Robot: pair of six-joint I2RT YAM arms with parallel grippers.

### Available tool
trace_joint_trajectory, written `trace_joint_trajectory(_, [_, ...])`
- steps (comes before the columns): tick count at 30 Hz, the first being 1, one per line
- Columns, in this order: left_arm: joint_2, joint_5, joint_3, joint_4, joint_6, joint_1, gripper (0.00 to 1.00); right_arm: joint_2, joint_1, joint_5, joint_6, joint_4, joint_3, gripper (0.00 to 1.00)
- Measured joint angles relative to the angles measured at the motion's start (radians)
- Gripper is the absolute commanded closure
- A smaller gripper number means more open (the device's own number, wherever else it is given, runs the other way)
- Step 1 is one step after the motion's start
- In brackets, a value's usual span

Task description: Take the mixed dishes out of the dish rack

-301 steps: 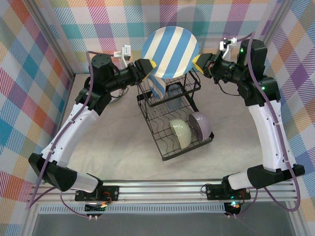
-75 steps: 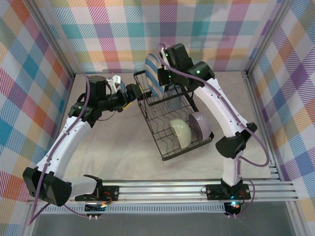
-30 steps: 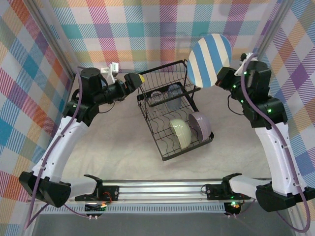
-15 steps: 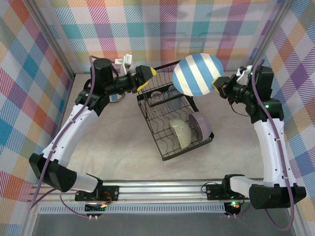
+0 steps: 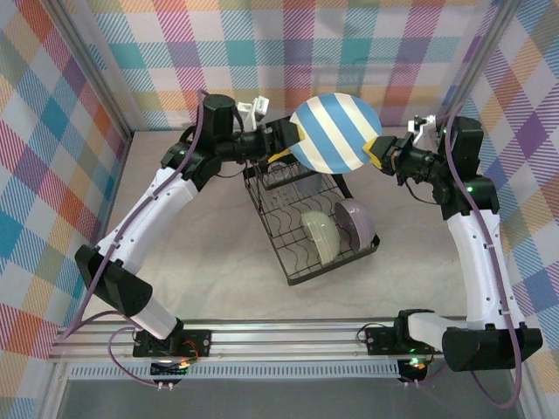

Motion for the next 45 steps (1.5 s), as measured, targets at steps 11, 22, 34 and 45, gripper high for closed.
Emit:
trace_joint_trajectory(11, [0.026,-0.035,0.021,-0.011,-0.025,-0.013,0.56,0.020,0.000,-0.044,0.003,0.021,-0.002,1.00])
trace_joint_trajectory(22, [0.026,-0.026,0.022,0.031,-0.117,-0.013,1.00,0.027,-0.002,-0.048,0.000,0.037,-0.034,1.00])
trace_joint_trajectory(34, [0.021,-0.039,0.024,0.068,-0.173,-0.019,1.00,0.030,-0.005,-0.059,0.003,0.098,-0.038,0.00])
trace_joint_trajectory(45, [0.021,-0.092,0.141,0.014,-0.151,0.014,1.00,-0.060,-0.005,-0.013,-0.009,0.260,-0.064,0.01])
